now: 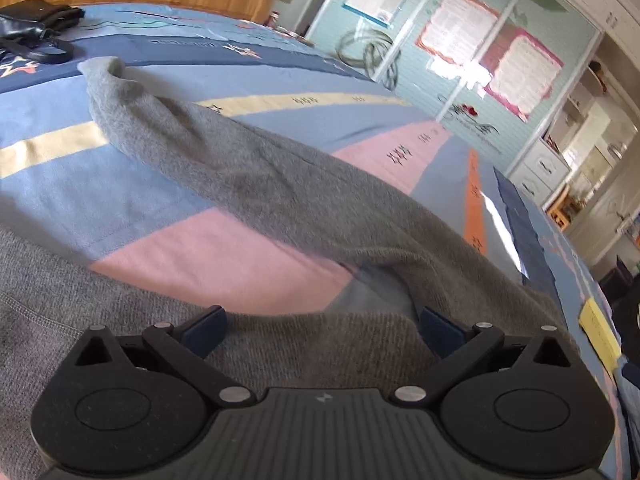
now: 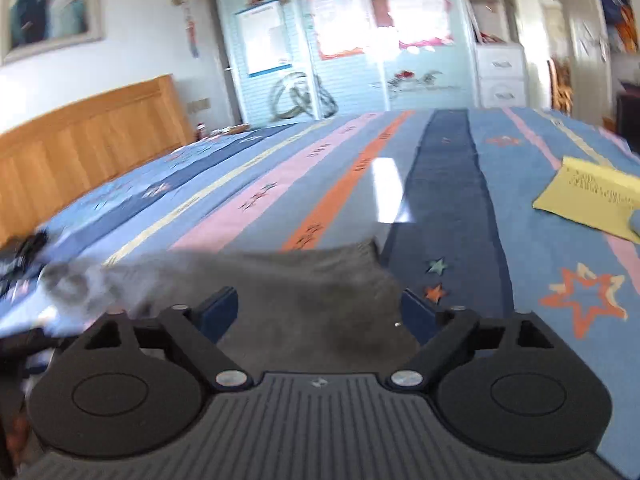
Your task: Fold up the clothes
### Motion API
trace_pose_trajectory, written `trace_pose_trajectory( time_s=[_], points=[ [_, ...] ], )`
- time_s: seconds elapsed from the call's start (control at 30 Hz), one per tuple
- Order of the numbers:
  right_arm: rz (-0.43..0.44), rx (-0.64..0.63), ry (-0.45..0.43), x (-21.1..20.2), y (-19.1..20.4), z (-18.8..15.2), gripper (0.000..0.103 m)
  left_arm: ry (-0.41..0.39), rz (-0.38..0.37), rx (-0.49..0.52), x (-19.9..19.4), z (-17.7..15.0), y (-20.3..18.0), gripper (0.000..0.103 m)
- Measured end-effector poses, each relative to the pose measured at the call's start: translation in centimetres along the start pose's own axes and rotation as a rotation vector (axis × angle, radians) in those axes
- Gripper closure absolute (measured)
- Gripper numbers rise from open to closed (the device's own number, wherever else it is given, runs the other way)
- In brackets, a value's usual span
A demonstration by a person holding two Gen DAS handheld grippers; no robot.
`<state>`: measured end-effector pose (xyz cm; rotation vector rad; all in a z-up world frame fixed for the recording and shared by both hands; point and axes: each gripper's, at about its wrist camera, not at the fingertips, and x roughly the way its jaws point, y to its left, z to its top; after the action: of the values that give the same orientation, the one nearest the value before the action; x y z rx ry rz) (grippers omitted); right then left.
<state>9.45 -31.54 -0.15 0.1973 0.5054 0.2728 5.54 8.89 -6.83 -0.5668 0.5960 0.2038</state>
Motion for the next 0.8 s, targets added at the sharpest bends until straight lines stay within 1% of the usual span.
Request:
trace_pose_trajectory(
  time_s=[0.1,0.13,0.17,0.23,0.33,0.4,0.43,0.53,0.6,0.73,0.8],
  points=[
    [0.059,0.192,0.094,6.8,-3.5,2.9,0.014,-0.021,0.006,-0.041,0.1,0.1,0.3,0.001],
    [0.086,0.265,0.131,10.1,-3.9,3.3,0.014,-0.025,0.006,-0.052,0.3,0.1,0.4,0.001],
    [0.113,0.326,0.163,11.7,-5.1,3.6,0.014,-0.026,0.008,-0.062,0.5,0.1,0.4,0.001],
    [0.125,0.363,0.151,13.4,-6.1,3.9,0.014,-0.026,0.017,-0.075,0.9,0.0,0.5,0.001],
    [0.133,0.332,0.163,16.2,-5.2,3.2,0.014,-0.038,0.023,-0.051,1.2,-0.2,0.0,0.001],
    [0.175,0.377,0.195,17.7,-5.1,2.8,0.014,-0.041,0.024,-0.04,1.5,-0.3,-0.1,0.001],
    [0.181,0.392,0.204,18.7,-4.8,2.7,0.014,-0.042,0.024,-0.036,1.5,-0.3,-0.2,0.001],
    [0.22,0.438,0.222,20.3,-3.9,2.5,0.014,-0.046,0.023,-0.029,1.7,-0.4,-0.3,0.001],
    [0.272,0.471,0.228,20.6,-3.8,2.3,0.014,-0.048,0.022,-0.026,1.8,-0.5,-0.3,0.001],
    [0.367,0.497,0.291,21.8,-3.0,2.2,0.013,-0.051,0.019,-0.023,2.0,-0.5,-0.3,0.001],
    [0.369,0.493,0.299,22.4,-2.6,2.3,0.013,-0.052,0.017,-0.022,2.1,-0.5,-0.3,0.001]
  ],
)
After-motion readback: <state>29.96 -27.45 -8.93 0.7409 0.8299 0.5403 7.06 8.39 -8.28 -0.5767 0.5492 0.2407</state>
